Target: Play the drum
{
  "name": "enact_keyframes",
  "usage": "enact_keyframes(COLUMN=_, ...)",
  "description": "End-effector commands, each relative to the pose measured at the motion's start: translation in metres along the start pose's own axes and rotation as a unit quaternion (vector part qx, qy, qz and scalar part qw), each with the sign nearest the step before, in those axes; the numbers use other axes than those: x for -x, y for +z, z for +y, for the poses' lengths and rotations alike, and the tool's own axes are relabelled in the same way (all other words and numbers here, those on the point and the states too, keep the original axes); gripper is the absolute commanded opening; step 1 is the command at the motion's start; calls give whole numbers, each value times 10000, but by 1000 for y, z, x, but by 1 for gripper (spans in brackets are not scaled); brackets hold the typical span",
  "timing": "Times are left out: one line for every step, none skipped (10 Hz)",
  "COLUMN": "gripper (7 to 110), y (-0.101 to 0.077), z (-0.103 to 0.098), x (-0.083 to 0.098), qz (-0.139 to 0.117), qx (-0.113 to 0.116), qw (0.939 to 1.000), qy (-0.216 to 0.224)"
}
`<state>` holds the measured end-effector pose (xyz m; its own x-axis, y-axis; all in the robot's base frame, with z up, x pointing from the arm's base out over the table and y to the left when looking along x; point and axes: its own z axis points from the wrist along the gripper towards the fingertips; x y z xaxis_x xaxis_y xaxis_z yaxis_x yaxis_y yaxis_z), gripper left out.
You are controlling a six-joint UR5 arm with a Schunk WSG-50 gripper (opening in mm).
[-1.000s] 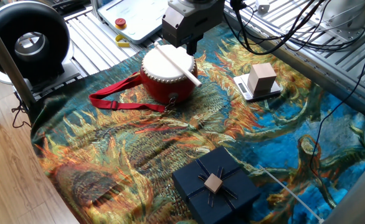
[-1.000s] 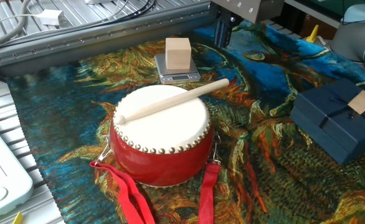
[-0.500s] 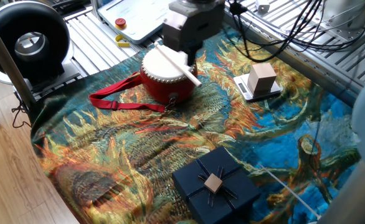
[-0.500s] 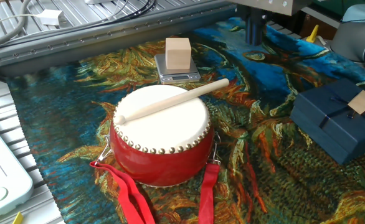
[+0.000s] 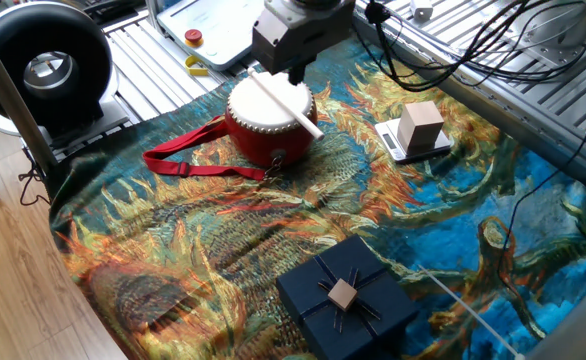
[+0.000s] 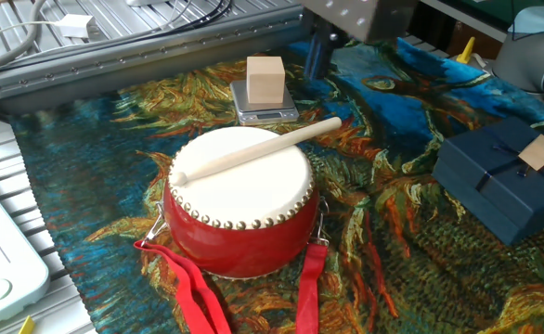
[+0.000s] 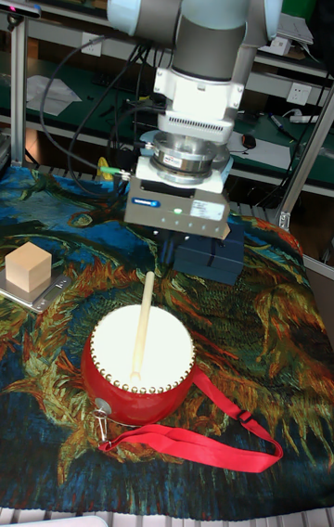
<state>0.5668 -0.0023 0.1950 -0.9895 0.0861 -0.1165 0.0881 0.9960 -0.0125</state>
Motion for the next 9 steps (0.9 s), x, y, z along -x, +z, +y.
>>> enact_keyframes(gripper=7, y=-4, z=-22, x=-17, qz=263, qx=-444, qw=9974, qy=513)
enact_keyframes(gripper=7, y=-11, z=-6, x=-15, qz=291, qx=-128, qw=9972, qy=677)
enact_keyframes(gripper=7, y=-27, z=-6, x=-11, qz=275, qx=-75, qw=9965, qy=788)
enact_keyframes(gripper=7, y=-47, z=-9, x=-1, qz=137, qx=-59, qw=9965, qy=817)
enact_keyframes(gripper=7, y=-67, z=-19, x=10, qz=16, qx=-141, qw=9942, qy=1064)
enact_keyframes(gripper=7, y=-84, z=-36, x=13, qz=6, qx=-386, qw=9954, qy=878)
enact_keyframes(gripper=7, y=-97, z=-45, x=18, qz=21, qx=-534, qw=9963, qy=680)
enact_keyframes(gripper=7, y=-108, z=-63, x=10, qz=314, qx=-895, qw=9947, qy=385)
enact_keyframes(gripper=7, y=-116, z=-81, x=16, qz=327, qx=-1255, qw=9916, qy=-6)
